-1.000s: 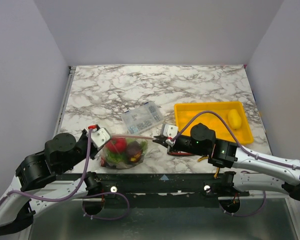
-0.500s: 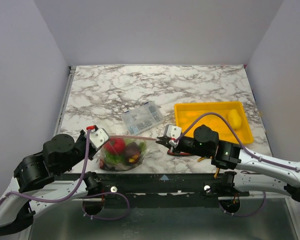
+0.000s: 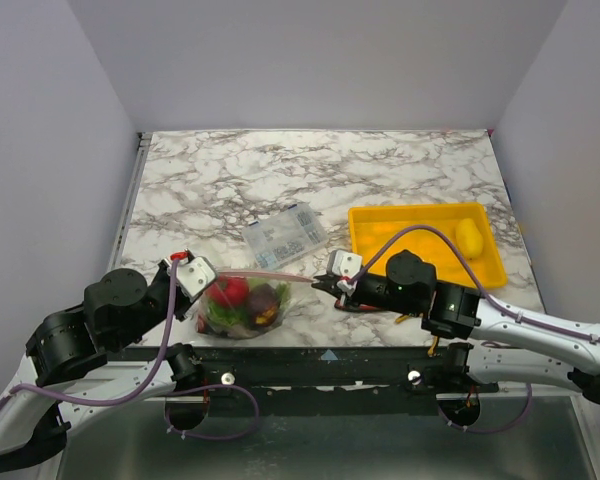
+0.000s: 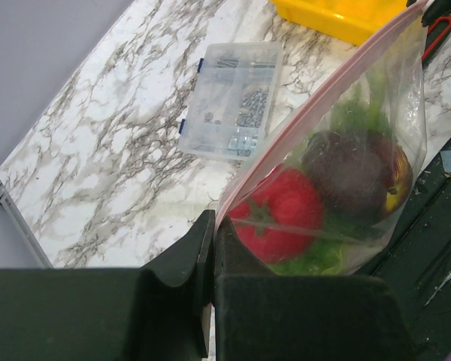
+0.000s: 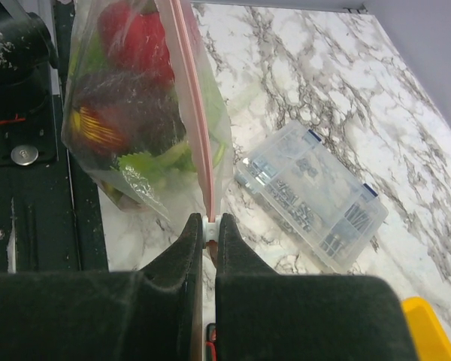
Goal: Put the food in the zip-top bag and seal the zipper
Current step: Zip the zipper food storage bag at the center of the board, then place the zipper food storage bag at the center of the board.
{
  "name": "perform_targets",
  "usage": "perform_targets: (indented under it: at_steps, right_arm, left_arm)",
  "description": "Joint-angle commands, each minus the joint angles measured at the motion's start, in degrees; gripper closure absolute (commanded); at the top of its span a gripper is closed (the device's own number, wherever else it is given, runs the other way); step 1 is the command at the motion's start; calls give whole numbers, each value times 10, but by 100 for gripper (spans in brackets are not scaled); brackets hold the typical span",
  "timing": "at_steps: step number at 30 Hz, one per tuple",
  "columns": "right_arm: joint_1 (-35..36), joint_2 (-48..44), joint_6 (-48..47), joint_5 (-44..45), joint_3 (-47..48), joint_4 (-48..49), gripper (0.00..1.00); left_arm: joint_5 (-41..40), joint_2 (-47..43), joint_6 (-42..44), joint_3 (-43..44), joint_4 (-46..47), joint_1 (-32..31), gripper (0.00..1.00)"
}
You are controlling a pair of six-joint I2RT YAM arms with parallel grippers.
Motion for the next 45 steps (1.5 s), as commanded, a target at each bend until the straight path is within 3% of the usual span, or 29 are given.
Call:
perform_targets:
  at_steps: [1,4,6,7,8,9,14,20,23,25,31,39,45]
  right_arm:
    - [-9,21,14,-7,15,-23,90]
    - [-9,38,28,-21,29,-24,76]
    - [-9,42,38,-39,36,-25,61]
    - [-9,44,47,-49,41,-26,47]
    - [-9,46,55,-59,49,-32,28]
    - [-9,47,62,-70,61,-39,1]
    - [-9,9,122,-67,83,-35,0]
    - [-9,-41,244,162,110,-47,0]
    - [-9,-26,266,216,143,-102,0]
    - [-9,-31,284,248,146,-113,0]
    - [-9,-66,290,267,122,-106,0]
    - [-9,-69,297,245,129,-106,0]
    - [-9,-53,324,218,151,-118,0]
  left_arm:
    - [-27,-11,-9,20,24,4,100]
    - [-22,-11,-13,18,23,4,100]
    - [-19,-9,-14,19,21,4,100]
    - [-18,-7,-16,20,20,4,100]
    - [-15,-5,-17,22,19,4,100]
    - [-12,-3,-18,22,18,4,100]
    - [-13,11,-28,27,12,4,100]
    - [-80,49,-62,30,9,5,100]
    - [-138,89,-86,37,3,10,100]
    - [-148,115,-92,43,5,37,100]
    - [-72,130,-98,66,34,232,100]
    - [-134,227,-84,196,15,306,100]
    - [-244,354,-38,241,84,379,100]
